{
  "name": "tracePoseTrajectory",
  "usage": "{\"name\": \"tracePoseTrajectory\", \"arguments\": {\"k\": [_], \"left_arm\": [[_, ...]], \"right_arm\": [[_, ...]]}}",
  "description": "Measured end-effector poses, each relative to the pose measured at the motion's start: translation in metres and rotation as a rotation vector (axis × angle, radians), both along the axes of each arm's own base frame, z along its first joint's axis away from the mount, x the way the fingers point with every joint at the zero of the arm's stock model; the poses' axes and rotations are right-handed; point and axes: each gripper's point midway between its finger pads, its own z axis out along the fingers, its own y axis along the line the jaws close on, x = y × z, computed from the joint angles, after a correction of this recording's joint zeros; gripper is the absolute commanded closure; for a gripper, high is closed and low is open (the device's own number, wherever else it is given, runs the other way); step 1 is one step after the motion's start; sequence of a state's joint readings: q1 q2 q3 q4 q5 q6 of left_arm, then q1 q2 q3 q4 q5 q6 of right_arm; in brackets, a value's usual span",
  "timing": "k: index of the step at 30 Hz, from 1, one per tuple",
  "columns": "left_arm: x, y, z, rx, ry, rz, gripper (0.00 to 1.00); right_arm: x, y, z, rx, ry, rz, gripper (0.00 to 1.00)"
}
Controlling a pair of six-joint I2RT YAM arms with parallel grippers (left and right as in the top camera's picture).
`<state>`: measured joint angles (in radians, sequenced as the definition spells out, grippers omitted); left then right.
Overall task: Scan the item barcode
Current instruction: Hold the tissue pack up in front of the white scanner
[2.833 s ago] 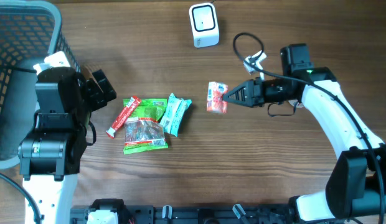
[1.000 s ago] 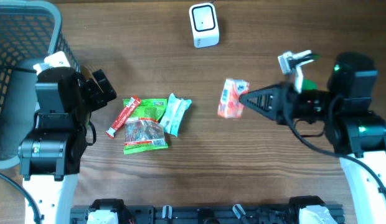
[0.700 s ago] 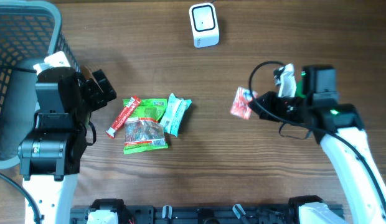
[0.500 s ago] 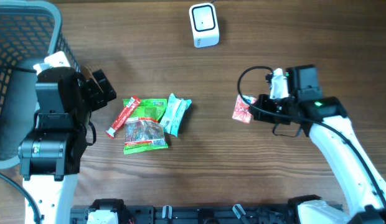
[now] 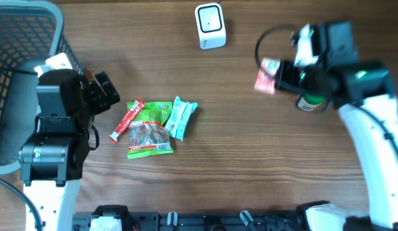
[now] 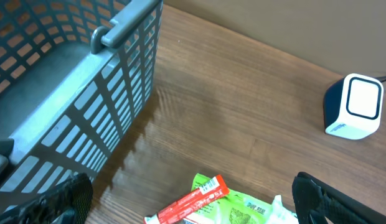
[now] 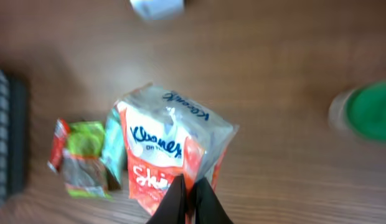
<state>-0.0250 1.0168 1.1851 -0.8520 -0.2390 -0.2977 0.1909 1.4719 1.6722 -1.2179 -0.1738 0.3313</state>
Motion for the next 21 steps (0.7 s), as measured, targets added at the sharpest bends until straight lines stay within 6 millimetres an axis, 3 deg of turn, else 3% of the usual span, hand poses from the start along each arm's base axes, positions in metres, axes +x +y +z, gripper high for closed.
{"name": "tracePoseTrajectory", "arguments": {"k": [5, 9, 14, 21], "left_arm": [[0.000, 0.000, 0.000, 0.000, 0.000, 0.000, 0.00], [0.000, 0.000, 0.000, 0.000, 0.000, 0.000, 0.00], [0.000, 0.000, 0.000, 0.000, 0.000, 0.000, 0.00], [0.000, 0.000, 0.000, 0.000, 0.000, 0.000, 0.00]], "right_arm": [[0.035, -0.001, 0.056, -0.054, -0.089, -0.024, 0.96], [0.089, 0.022, 0.076, -0.135, -0.254, 0.039, 0.96], [0.134, 0.057, 0.052, -0.332, -0.346, 0.099, 0.96], [0.196, 0.111, -0.008, -0.687, -0.453, 0.159, 0.96]]}}
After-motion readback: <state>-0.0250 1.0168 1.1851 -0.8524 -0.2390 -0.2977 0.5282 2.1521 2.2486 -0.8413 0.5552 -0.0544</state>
